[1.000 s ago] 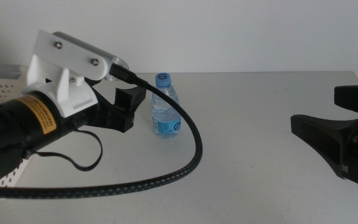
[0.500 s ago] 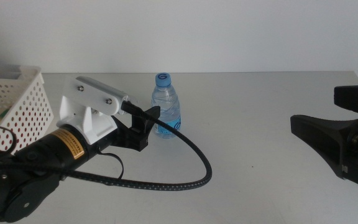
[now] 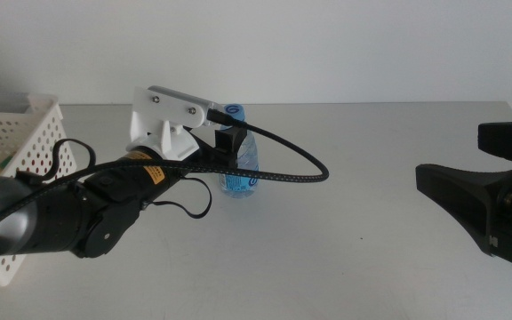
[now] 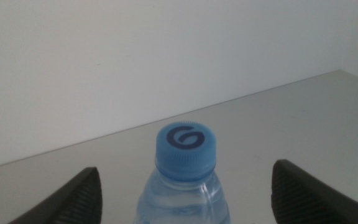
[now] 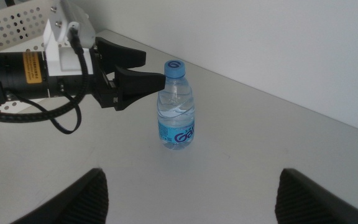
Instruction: Use arms to grab the bottles and put them into the dustbin to the left of the table.
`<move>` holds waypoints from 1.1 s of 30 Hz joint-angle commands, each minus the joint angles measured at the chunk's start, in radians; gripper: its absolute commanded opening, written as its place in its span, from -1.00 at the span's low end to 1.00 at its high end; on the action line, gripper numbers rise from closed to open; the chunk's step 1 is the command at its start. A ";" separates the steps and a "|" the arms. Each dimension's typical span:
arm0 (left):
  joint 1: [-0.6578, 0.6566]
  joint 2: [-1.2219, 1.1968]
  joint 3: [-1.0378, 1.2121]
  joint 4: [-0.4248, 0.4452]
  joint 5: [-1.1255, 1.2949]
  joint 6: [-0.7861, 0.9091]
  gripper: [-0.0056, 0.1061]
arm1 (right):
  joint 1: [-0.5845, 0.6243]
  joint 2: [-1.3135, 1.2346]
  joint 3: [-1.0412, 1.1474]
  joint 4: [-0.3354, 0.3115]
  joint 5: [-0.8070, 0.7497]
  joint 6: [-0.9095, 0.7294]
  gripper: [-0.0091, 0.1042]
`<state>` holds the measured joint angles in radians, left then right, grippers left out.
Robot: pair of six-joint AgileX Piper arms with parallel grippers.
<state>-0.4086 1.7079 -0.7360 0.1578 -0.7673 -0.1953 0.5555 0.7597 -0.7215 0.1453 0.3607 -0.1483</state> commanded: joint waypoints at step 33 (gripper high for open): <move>0.002 0.353 -0.246 0.005 -0.163 -0.008 -0.57 | 0.005 -0.008 -0.038 -0.002 -0.067 -0.012 0.48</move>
<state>-0.4086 2.1235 -0.9595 0.1768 -0.9007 -0.1934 0.5555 0.7593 -0.7215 0.1453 0.3607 -0.1483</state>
